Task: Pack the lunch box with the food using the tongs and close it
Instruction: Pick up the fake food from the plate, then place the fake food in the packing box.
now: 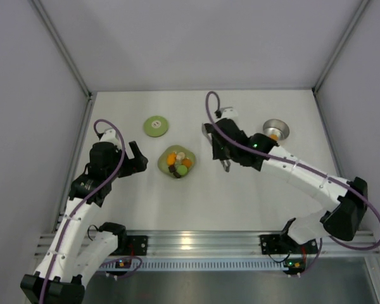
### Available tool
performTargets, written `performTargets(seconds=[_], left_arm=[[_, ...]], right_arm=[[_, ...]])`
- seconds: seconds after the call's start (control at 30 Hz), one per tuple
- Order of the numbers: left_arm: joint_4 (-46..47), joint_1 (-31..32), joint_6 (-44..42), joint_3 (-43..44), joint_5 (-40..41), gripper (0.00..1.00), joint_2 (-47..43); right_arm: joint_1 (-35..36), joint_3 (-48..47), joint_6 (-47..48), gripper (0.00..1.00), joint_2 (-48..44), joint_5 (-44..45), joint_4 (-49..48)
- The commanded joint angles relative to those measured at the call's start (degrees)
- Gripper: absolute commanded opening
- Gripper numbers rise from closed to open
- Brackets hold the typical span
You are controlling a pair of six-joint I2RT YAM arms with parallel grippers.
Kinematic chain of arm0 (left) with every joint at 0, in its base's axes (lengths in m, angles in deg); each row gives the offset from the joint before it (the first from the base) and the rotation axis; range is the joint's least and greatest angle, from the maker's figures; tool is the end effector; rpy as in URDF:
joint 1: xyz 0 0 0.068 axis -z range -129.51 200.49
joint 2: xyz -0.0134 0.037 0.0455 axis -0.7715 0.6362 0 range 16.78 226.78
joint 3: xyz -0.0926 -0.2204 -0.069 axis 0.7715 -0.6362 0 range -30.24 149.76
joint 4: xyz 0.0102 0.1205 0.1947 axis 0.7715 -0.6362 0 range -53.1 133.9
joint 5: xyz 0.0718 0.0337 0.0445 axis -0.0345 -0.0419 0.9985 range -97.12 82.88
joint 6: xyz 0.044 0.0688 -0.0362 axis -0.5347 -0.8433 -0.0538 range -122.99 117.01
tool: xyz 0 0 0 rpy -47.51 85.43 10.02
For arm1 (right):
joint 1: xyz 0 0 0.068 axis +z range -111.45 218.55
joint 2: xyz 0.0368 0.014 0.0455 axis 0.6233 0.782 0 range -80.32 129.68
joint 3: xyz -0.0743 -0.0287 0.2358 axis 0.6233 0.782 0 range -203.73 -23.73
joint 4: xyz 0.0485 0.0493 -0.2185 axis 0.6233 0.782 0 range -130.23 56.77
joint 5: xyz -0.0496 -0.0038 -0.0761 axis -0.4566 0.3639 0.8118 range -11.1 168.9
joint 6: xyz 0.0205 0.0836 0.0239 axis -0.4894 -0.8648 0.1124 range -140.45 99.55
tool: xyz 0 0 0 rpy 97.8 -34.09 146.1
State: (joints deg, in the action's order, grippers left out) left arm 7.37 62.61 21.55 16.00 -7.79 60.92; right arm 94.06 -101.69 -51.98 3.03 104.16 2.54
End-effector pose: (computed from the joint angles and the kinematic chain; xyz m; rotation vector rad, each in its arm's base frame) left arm 0.1787 -0.0394 0.2608 -0.2308 2.1845 -0.3761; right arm 0.2006 0.2319 0.2824 -0.2865 2.3036 0.2331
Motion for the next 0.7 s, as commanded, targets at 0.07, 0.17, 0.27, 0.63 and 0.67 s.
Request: performTargets(seconds=[0.07,0.17,0.27,0.63,0.67], left_arm=[[1.2,0.4,0.0,0.2,1.8,0.99,-0.2],[1.3,0.4,0.0,0.2,1.7,0.99,-0.2],[1.2,0.4,0.0,0.3,1.6,0.99,0.0],[1.3,0.5,0.0,0.2,1.6,0.99,-0.4],[1.2,0.6,0.1,0.2,1.7,0.99,-0.4]], right_arm=[[-18.0,5.8,3.5,0.26,-12.2,-1.6,-0.8],[-26.7,8.7,4.5,0.28,-15.9,-3.1,-1.4],[-34.0,10.7,6.4,0.27,-17.3,-5.9,-2.0],[-46.4,15.4,9.5,0.28,-16.1,-12.3,-5.8],[-46.5,15.7,9.8,0.28,-15.7,-12.8,-6.2]])
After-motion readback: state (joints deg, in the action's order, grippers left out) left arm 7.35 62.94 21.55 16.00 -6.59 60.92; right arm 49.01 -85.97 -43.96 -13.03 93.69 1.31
